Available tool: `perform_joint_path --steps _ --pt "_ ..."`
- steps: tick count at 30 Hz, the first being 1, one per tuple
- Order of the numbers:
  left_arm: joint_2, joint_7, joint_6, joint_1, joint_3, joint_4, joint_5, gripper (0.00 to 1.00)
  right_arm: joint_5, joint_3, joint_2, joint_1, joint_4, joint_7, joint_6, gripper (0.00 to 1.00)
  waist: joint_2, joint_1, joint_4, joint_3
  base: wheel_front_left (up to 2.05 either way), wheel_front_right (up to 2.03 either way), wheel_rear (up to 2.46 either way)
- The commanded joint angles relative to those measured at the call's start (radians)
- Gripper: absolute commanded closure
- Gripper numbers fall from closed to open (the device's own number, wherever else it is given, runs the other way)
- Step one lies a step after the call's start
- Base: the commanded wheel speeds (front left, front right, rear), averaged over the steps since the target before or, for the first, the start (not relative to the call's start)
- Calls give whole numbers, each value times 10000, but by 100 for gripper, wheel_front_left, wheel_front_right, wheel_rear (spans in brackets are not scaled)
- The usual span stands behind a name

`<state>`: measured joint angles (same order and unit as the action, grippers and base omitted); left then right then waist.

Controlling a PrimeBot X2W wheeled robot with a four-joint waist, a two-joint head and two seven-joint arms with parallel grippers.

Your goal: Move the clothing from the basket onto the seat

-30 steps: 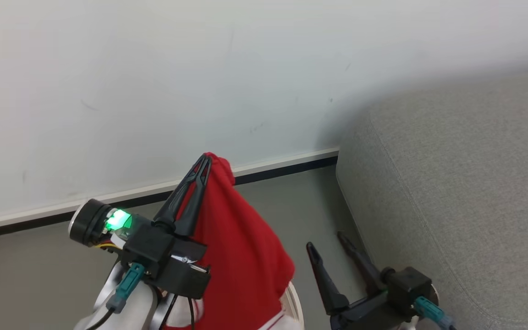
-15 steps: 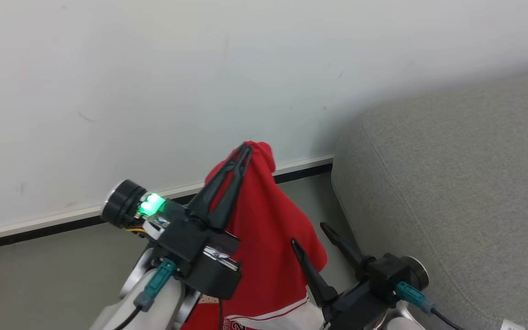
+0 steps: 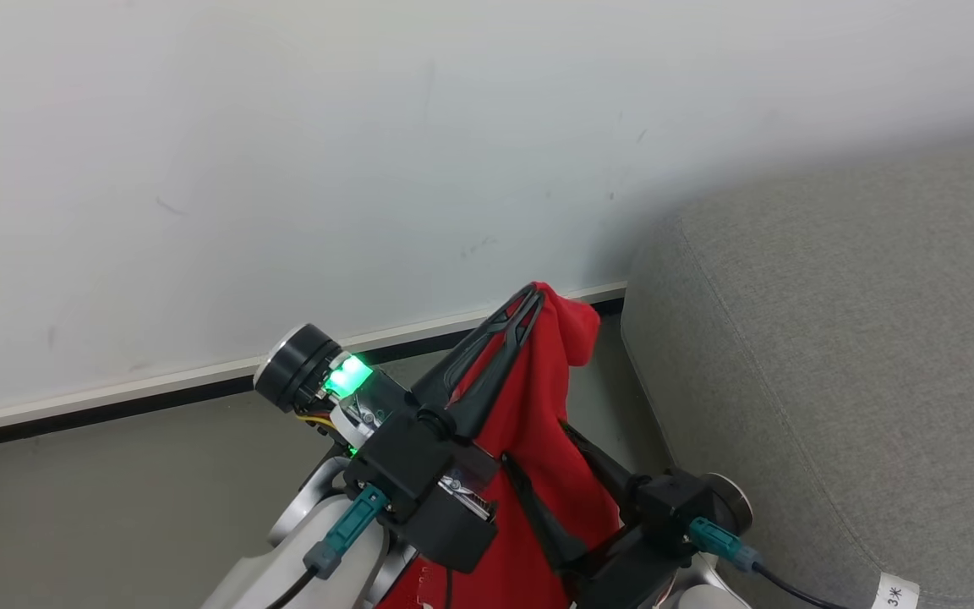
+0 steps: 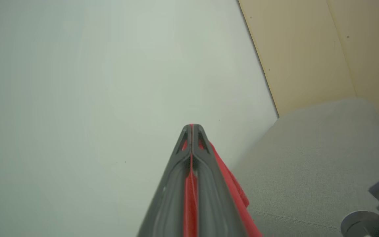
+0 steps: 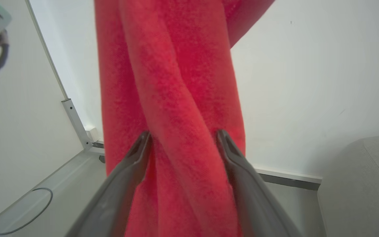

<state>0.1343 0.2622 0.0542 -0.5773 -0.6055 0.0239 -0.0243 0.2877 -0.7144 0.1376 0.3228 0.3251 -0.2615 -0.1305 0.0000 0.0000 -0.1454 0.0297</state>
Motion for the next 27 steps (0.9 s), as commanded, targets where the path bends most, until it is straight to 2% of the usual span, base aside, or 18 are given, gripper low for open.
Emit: perform_joint_path --steps 1,2,3,12,19,20,21,22,23,27 --pt "1 48 -46 -69 -37 -75 12 100 103 -34 -28 127 33 -43 -4 0 0 0 6 -12 0 0 0" --pt "9 48 -76 -72 -68 -167 -19 100 171 -52 -40 151 33 -43 -4 93 0 0 -3 -31 0 0 0" --pt "10 49 -146 -51 -82 -221 -90 100 207 -33 -47 141 19 -45 -4 100 0 0 -12 -41 0 0 0" --pt "109 48 -595 161 -133 -1140 -474 100 147 293 -34 75 -230 -45 -4 100 0 0 -151 -195 0 0 0" --pt "-253 48 -1166 421 233 -1729 -1740 100 -67 773 -134 -58 -555 -45 -4 100 0 0 -209 -353 0 0 0" --pt "-317 48 -1261 490 274 -1776 -2006 71 -35 905 -168 -100 -629 -45 -4 100 0 0 -228 -374 0 0 0" --pt "-317 48 -1261 490 274 -1776 -2006 71 -35 905 -168 -100 -629 -45 -4 100 0 0 -228 -374 0 0 0" --pt "-346 48 -1377 520 227 -1852 -2207 38 -21 1019 -184 -150 -684 -45 -4 100 0 0 -242 -387 0 0 0" --pt "-322 48 -1443 474 204 -1900 -2240 0 -62 1131 -197 -192 -735 -46 -4 100 0 0 -252 -404 0 0 0" --pt "-183 45 -1579 464 48 -2086 -2479 0 -219 1552 -284 -279 -899 -45 -4 100 0 0 -322 -495 0 0 0"
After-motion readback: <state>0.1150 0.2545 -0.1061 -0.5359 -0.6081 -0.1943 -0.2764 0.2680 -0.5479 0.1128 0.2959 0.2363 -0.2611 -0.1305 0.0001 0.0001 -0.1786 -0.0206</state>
